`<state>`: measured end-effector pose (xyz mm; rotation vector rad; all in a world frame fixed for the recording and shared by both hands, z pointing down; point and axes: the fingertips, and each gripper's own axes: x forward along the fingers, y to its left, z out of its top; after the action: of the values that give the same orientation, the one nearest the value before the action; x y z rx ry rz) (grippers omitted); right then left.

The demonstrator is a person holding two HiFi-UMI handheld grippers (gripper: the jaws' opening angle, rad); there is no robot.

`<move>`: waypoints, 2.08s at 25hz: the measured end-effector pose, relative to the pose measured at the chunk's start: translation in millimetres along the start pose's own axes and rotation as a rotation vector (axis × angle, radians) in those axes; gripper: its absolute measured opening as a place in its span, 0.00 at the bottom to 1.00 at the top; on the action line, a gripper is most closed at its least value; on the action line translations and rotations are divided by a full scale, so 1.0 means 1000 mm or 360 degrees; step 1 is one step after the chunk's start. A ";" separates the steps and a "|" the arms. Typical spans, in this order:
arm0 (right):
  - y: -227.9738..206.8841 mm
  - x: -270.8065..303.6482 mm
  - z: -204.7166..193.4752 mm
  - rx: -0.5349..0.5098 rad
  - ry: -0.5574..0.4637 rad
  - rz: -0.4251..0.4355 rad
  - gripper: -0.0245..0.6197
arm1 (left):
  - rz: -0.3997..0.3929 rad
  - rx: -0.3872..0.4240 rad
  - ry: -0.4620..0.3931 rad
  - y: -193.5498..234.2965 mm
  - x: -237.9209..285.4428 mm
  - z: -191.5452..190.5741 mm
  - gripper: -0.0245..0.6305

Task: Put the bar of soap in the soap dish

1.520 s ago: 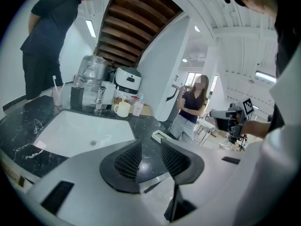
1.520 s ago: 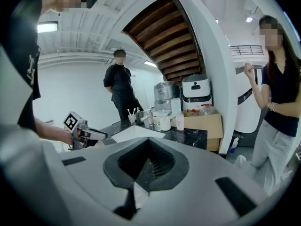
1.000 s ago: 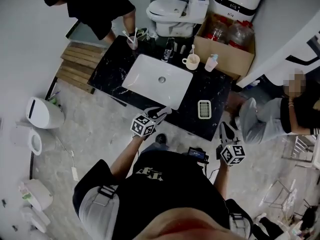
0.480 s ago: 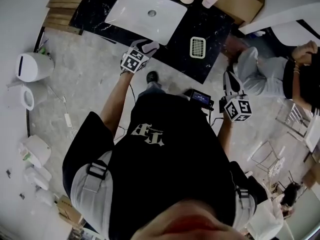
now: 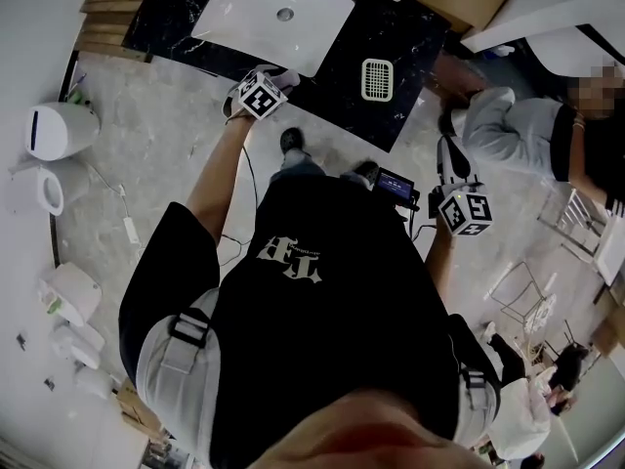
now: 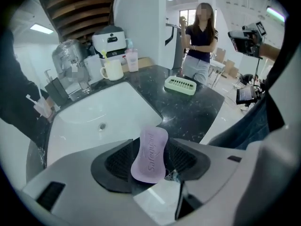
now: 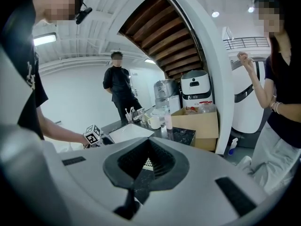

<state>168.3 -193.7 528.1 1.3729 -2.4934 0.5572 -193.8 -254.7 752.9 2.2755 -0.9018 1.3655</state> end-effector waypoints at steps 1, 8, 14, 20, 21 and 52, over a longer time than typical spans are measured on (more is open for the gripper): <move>-0.001 -0.001 -0.001 0.0004 0.0004 -0.0004 0.05 | -0.0011 0.0026 0.0038 -0.001 0.003 -0.001 0.37; -0.005 -0.005 -0.008 0.0029 0.0013 -0.0038 0.05 | -0.0083 0.0134 0.0193 -0.005 0.018 -0.011 0.37; -0.008 -0.008 -0.007 0.0039 0.0002 -0.0074 0.05 | -0.0055 0.0162 0.0191 0.001 0.024 -0.012 0.37; -0.008 -0.008 -0.006 0.0037 -0.0010 -0.0079 0.05 | -0.0067 0.0173 0.0214 -0.001 0.022 -0.013 0.36; -0.008 -0.009 -0.006 0.0039 -0.0014 -0.0079 0.05 | -0.0062 0.0171 0.0214 -0.001 0.023 -0.013 0.36; -0.039 -0.042 -0.022 0.0072 -0.0021 -0.0056 0.05 | -0.0151 -0.0459 -0.0247 -0.091 0.037 0.136 0.35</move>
<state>224.4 -171.7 539.7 1.4386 -2.4759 0.6025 -30.8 -278.0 722.7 2.1903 -0.9564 0.9603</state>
